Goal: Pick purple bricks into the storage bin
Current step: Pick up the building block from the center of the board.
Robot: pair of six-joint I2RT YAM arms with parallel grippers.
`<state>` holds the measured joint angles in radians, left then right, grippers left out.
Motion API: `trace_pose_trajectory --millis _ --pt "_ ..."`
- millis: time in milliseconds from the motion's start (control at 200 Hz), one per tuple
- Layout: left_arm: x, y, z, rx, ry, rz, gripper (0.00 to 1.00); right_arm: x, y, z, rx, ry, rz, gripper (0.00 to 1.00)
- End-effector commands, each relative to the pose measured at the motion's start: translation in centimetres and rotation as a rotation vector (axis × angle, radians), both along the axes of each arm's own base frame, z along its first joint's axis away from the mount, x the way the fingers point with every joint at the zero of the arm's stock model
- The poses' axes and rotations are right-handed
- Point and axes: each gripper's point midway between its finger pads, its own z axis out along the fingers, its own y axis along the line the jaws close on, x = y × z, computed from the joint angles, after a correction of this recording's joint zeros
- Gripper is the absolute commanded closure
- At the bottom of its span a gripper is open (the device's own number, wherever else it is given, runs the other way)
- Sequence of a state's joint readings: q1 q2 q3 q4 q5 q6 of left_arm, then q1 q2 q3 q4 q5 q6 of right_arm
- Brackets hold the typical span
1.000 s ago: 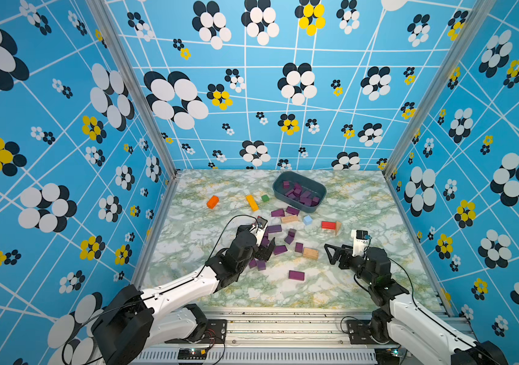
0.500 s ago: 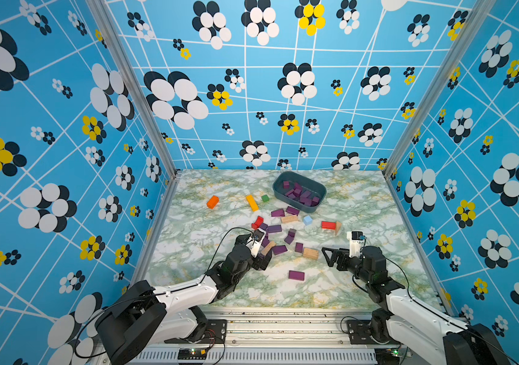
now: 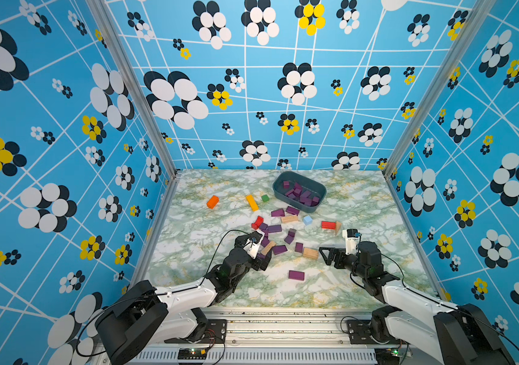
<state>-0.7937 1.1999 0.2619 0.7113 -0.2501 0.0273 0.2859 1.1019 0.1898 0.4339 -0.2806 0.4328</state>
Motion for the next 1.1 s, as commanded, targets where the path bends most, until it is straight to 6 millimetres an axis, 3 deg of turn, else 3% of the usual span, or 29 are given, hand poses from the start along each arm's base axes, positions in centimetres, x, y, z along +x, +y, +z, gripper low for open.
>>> trace_pose_trajectory --millis 0,270,480,969,1099 --pt "0.4 -0.6 1.1 -0.023 -0.017 0.000 0.01 0.9 1.7 1.5 -0.026 -0.041 0.076 0.11" --pt "0.4 -1.1 0.6 -0.048 0.027 -0.005 0.01 2.4 4.2 4.0 -0.253 -0.055 0.130 0.17" --pt "0.4 -1.0 0.6 -0.058 0.029 -0.001 0.01 2.6 6.4 5.4 -0.304 0.025 0.151 0.35" --pt "0.4 -0.4 0.9 -0.089 0.022 0.029 0.01 2.3 10.1 3.6 -0.399 0.191 0.056 0.45" --pt "0.3 -0.7 0.8 -0.102 0.029 0.017 0.01 2.5 9.8 2.6 -0.437 0.241 0.001 0.47"
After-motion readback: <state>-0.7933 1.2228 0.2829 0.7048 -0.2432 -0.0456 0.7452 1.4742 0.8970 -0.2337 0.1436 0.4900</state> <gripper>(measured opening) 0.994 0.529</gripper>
